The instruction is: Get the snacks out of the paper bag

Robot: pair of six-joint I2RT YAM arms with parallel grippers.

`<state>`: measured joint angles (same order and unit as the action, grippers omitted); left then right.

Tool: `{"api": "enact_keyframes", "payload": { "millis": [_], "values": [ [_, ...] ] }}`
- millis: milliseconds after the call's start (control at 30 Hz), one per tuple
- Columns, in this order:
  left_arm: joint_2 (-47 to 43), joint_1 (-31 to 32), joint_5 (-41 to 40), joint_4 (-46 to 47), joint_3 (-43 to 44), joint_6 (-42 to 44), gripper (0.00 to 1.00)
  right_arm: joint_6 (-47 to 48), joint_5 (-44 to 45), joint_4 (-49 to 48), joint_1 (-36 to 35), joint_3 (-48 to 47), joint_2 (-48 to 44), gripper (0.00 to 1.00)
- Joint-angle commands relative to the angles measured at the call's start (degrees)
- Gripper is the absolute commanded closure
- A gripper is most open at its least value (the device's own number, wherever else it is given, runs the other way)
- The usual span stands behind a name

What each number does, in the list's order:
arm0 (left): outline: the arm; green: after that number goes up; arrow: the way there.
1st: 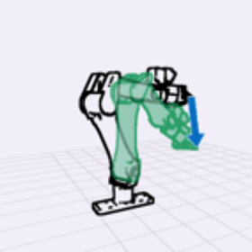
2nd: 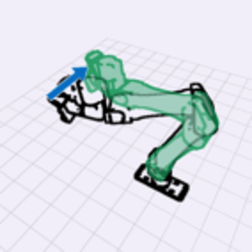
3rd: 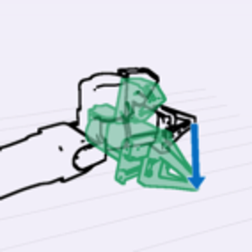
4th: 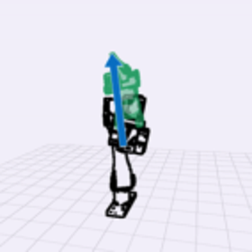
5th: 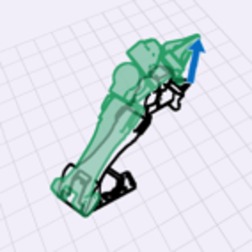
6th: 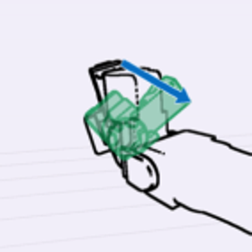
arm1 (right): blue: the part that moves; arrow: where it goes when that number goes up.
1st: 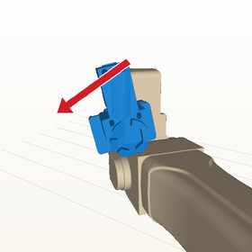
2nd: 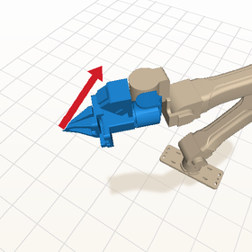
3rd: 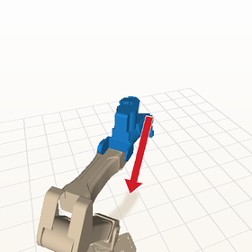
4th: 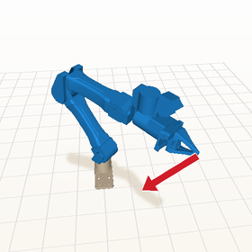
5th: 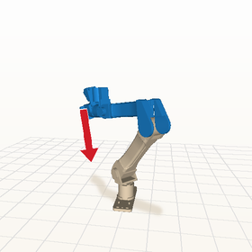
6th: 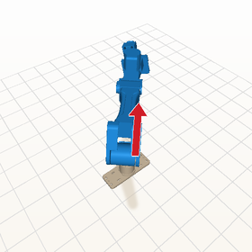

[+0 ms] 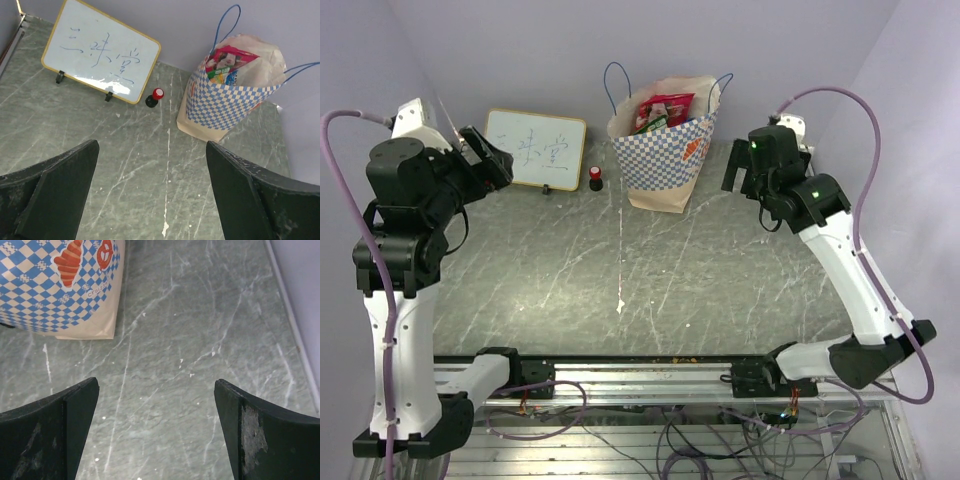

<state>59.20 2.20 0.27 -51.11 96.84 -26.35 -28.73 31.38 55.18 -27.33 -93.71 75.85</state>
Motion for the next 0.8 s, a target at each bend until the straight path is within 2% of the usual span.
{"api": "enact_keyframes", "payload": {
  "millis": [0, 233, 433, 667, 767],
  "values": [
    [-2.2, 1.8, 1.7, -0.5, -2.4, 0.6, 0.01, 10.0, 3.1, -1.1, 0.5, -4.2, 2.1, 0.0],
    [-1.8, 4.4, 1.6, -0.1, -4.4, 1.3, 0.01, 15.7, 4.2, -7.8, 0.6, -4.7, 5.3, 0.0],
    [-0.4, 4.7, 2.9, 0.5, -5.1, 0.9, 0.02, 16.2, 0.2, -15.6, 0.7, -4.4, 9.9, 0.0],
    [3.3, 4.7, 5.6, 2.8, -4.7, -0.2, 0.04, 16.1, -0.2, -24.7, 0.9, -9.7, 18.1, 0.0],
    [5.3, 4.7, 6.5, 3.9, -3.2, -0.2, 0.04, 16.1, -0.3, -27.0, 1.1, -15.4, 23.4, 0.0]
  ]
}}
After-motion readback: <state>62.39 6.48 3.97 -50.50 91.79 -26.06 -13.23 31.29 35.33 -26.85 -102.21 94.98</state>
